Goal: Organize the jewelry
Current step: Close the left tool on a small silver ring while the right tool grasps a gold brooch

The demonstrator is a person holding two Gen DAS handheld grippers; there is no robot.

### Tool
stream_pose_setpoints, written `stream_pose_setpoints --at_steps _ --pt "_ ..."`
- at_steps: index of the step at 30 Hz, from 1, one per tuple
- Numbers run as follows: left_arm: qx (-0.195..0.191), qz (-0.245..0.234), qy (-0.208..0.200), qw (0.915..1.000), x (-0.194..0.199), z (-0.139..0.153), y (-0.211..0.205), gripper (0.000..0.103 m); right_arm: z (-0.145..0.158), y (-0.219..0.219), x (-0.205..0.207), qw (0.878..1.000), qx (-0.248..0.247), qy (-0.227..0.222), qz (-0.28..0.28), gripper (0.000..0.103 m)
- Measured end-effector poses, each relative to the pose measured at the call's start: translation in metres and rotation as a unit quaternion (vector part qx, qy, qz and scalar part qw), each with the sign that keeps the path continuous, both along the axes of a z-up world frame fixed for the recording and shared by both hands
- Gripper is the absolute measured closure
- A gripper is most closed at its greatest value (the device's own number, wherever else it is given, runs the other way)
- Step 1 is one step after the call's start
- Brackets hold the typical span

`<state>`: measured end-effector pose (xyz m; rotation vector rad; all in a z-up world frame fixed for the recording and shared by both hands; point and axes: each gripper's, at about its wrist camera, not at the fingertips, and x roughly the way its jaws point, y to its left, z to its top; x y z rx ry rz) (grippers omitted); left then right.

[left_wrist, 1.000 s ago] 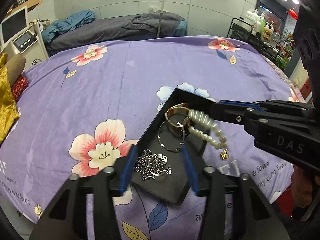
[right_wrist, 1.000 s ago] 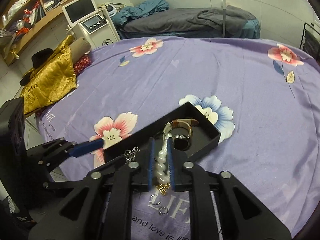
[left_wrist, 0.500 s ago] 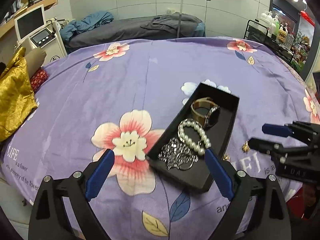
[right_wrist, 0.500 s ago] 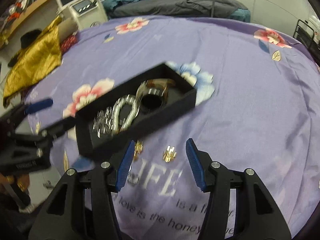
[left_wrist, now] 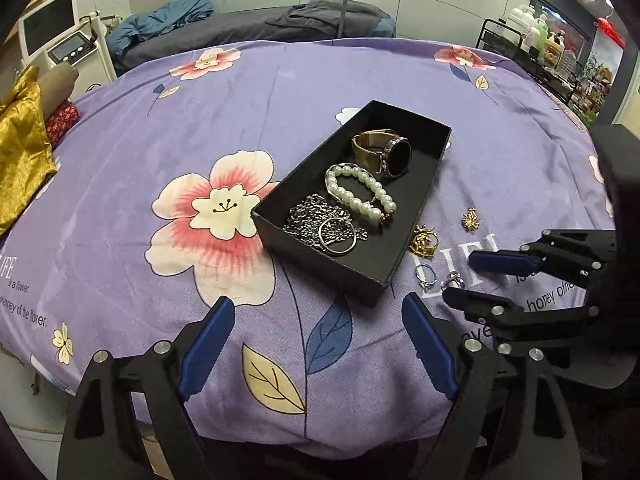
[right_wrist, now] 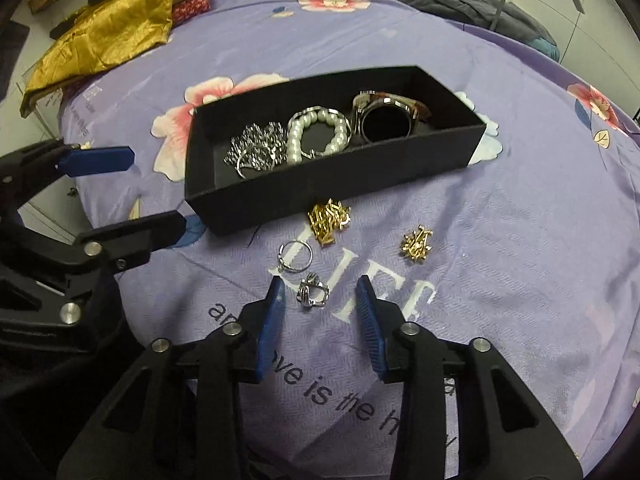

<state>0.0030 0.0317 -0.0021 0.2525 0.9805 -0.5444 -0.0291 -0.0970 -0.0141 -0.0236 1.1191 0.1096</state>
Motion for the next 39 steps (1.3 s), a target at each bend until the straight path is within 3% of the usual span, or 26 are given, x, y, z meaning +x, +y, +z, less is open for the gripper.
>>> stream_pose_setpoints --at_steps 2,4,9,15,20,30,31,33,35,39 --pt "0.002 -0.005 0.001 1.0000 -0.002 -0.001 -0.003 0.023 -0.002 -0.001 0.000 1.000 0.000 0.001 -0.002 0.067" --pt "0.006 -0.010 0.003 0.9999 -0.003 -0.003 -0.005 0.032 -0.004 0.000 -0.001 1.000 -0.006 0.000 -0.005 0.072" --pt "0.011 -0.027 -0.002 0.9996 -0.010 -0.001 -0.012 0.053 -0.004 -0.010 0.000 1.000 -0.002 0.003 -0.030 0.095" --pt "0.005 -0.099 -0.005 0.9951 -0.029 0.002 -0.037 0.062 0.000 -0.029 -0.004 0.997 0.032 0.004 -0.063 0.100" --pt "0.019 -0.131 -0.004 0.9912 -0.032 -0.015 -0.059 0.062 -0.001 -0.045 -0.008 0.993 0.083 0.013 -0.088 0.099" --pt "0.020 -0.088 0.005 0.9959 -0.003 -0.026 -0.049 0.062 -0.002 -0.048 -0.009 0.990 0.100 0.016 -0.095 0.096" --pt "0.017 -0.080 0.007 0.9966 0.001 -0.026 -0.046 0.062 -0.002 -0.047 -0.008 0.990 0.101 0.017 -0.094 0.094" --pt "0.004 -0.065 0.016 0.9977 0.006 -0.026 -0.043 0.061 -0.001 -0.047 -0.007 0.989 0.112 0.014 -0.094 0.075" --pt "-0.008 -0.065 0.021 0.9976 0.005 -0.022 -0.044 0.052 0.000 -0.048 -0.008 0.988 0.116 0.008 -0.100 0.067" --pt "0.025 -0.109 -0.027 0.9934 -0.015 -0.018 -0.062 0.053 0.004 -0.050 -0.008 0.990 0.092 0.002 -0.104 0.066"
